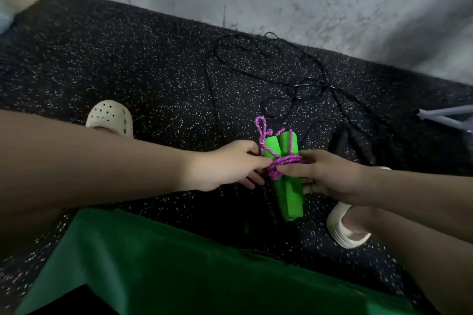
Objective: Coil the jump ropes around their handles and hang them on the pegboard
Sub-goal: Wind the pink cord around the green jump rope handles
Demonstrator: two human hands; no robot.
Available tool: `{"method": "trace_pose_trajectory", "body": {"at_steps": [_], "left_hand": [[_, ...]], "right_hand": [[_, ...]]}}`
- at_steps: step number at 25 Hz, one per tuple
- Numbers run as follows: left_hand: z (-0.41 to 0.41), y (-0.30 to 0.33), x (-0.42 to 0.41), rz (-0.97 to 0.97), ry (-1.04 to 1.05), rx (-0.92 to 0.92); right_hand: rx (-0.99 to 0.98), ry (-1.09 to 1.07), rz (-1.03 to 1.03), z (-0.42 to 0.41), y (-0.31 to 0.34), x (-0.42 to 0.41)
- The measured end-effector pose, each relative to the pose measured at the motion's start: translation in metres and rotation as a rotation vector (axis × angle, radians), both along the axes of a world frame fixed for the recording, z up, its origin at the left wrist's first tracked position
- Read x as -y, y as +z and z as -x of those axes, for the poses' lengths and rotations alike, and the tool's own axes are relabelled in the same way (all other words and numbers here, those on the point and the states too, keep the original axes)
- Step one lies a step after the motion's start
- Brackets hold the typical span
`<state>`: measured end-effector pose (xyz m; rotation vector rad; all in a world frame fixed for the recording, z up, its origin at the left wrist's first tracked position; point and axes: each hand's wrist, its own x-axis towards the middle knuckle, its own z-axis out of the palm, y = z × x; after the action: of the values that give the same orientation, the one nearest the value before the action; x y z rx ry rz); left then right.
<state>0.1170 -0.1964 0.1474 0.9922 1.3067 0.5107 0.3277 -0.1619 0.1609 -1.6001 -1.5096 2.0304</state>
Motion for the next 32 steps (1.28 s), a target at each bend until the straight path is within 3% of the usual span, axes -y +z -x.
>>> {"method": "trace_pose_trajectory", "body": {"at_steps": [8,14,23,28,32], "left_hand": [[-0.025,-0.061,-0.021,-0.051,-0.158,-0.073],[-0.048,-0.089,-0.048,-0.269,-0.361,-0.377],[-0.066,-0.124,-0.085,-0.315,-0.408,-0.546],[-0.074,-0.136,-0.094,-0.268,-0.461,-0.554],[-0.081,-0.139,-0.097,-0.249,-0.495,-0.585]], "right_hand": [[0.190,-0.068,-0.017,-0.060,-0.058,-0.008],[0.314,-0.029,-0.056,-0.076,-0.105,-0.029],[0.278,-0.029,-0.008,-0.075,-0.168,-0.035],[0.302,0.079,-0.021,-0.079,-0.167,-0.044],[0.315,0.170,0.086,-0.082,-0.161,-0.057]]}}
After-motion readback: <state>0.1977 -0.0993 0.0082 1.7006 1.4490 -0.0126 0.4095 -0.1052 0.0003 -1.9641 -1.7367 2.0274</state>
